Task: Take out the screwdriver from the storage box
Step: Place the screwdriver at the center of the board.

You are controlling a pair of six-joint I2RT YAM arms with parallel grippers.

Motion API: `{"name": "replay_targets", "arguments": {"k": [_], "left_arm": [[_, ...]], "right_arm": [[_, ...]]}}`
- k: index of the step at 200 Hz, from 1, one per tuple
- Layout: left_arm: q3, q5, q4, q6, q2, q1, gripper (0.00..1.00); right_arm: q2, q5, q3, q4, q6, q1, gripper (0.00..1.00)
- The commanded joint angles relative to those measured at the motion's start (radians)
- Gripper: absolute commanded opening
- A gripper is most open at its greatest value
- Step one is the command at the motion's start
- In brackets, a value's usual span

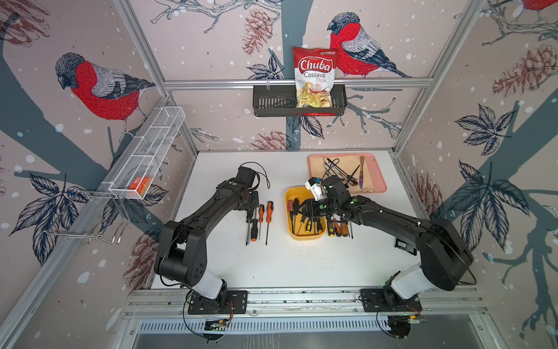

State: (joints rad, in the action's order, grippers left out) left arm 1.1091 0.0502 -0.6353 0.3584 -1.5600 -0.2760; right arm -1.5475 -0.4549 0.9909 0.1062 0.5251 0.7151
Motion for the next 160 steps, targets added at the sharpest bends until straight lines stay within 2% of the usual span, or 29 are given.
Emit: {"name": "replay_targets", "arguments": {"k": [1, 56, 160], "left_arm": [[-0.019, 0.003, 0.042, -0.063, -0.013, 0.033, 0.19], [-0.032, -0.006, 0.090, -0.105, -0.079, 0.100, 0.20], [-0.073, -0.012, 0.165, -0.102, -0.160, 0.112, 0.24]], "right_arm": [[-0.014, 0.022, 0.014, -0.031, 0.021, 0.010, 0.39], [-0.031, 0.035, 0.020, -0.037, 0.032, 0.015, 0.39], [-0.045, 0.044, 0.040, -0.008, 0.022, 0.015, 0.39]]}}
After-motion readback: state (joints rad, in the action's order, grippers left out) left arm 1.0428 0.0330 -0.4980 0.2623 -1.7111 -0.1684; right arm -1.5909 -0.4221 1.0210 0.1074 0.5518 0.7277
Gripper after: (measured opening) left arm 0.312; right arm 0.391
